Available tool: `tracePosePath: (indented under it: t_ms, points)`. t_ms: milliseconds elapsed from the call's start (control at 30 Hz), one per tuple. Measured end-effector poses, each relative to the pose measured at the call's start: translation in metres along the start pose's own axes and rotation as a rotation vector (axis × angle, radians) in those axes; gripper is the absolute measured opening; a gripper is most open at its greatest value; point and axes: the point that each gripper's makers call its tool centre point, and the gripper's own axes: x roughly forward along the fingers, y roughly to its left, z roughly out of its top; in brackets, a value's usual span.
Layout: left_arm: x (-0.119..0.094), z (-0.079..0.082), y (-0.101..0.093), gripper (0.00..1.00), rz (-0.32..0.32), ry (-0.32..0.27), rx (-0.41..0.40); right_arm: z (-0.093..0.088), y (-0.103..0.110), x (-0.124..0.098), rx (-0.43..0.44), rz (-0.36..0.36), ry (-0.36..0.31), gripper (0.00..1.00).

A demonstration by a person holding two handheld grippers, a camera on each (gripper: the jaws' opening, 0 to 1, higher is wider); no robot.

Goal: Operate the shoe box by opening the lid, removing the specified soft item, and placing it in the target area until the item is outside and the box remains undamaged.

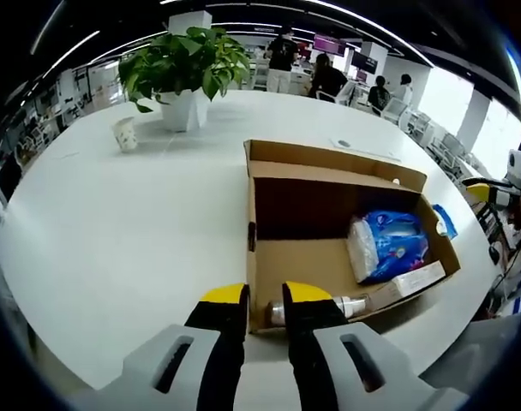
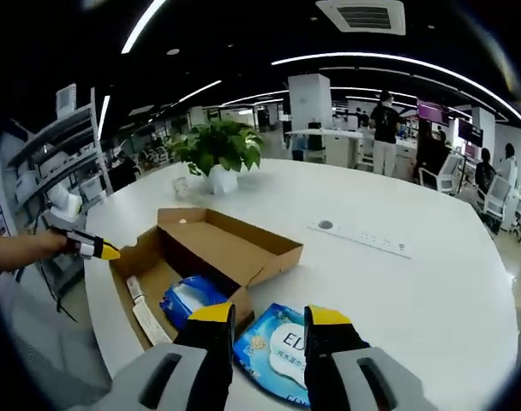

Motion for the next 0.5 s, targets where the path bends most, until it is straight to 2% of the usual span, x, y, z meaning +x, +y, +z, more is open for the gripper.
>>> tracePosePath:
  t_ms: [500]
  points:
    - [0.002,-0.001,0.002,0.15,0.001,-0.008,-0.012,0.018,0.039,0.023,-0.126,0.091,-0.001,0.27]
